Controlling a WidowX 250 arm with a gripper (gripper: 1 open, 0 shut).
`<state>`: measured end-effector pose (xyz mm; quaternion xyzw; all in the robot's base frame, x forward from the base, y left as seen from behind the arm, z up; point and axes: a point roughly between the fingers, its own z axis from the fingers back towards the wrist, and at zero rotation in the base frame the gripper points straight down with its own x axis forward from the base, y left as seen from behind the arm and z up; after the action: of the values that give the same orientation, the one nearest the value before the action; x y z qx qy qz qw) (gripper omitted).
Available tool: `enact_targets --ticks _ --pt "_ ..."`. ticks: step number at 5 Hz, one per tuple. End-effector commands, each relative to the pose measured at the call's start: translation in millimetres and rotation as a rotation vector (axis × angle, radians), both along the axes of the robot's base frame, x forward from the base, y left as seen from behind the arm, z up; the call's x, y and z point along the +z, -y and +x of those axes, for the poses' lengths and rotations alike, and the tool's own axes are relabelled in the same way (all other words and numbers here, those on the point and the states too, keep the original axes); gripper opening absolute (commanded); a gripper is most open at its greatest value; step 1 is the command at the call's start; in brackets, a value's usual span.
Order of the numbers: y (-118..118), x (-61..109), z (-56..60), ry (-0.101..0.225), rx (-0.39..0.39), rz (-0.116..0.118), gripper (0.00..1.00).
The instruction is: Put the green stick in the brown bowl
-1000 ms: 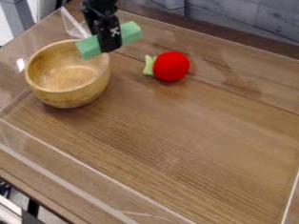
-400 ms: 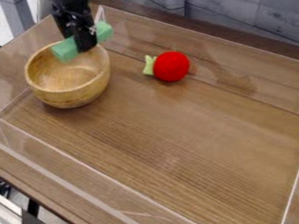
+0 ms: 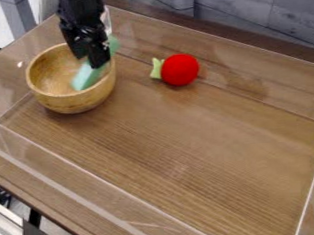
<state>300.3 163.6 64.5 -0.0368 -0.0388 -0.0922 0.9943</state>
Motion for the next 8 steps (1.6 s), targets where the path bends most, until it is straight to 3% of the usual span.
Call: enact_targets --ticks 1,4,5,6,7,8 --pt "-18.0 12.6 12.9 0.052 0.037 0.018 1.0" --pt "-4.2 34.9 22.4 0.097 0.089 -0.026 1.0" --pt "-6.4 34.8 26.8 0.097 0.098 -0.027 0.0" --pt "-0.2 47.3 27.9 0.104 0.098 -0.037 1.0" --pt "5.2 59.3 28.7 0.109 0.1 -0.047 1.0" --pt "13.4 49.5 27.5 0.099 0.096 -0.048 1.0"
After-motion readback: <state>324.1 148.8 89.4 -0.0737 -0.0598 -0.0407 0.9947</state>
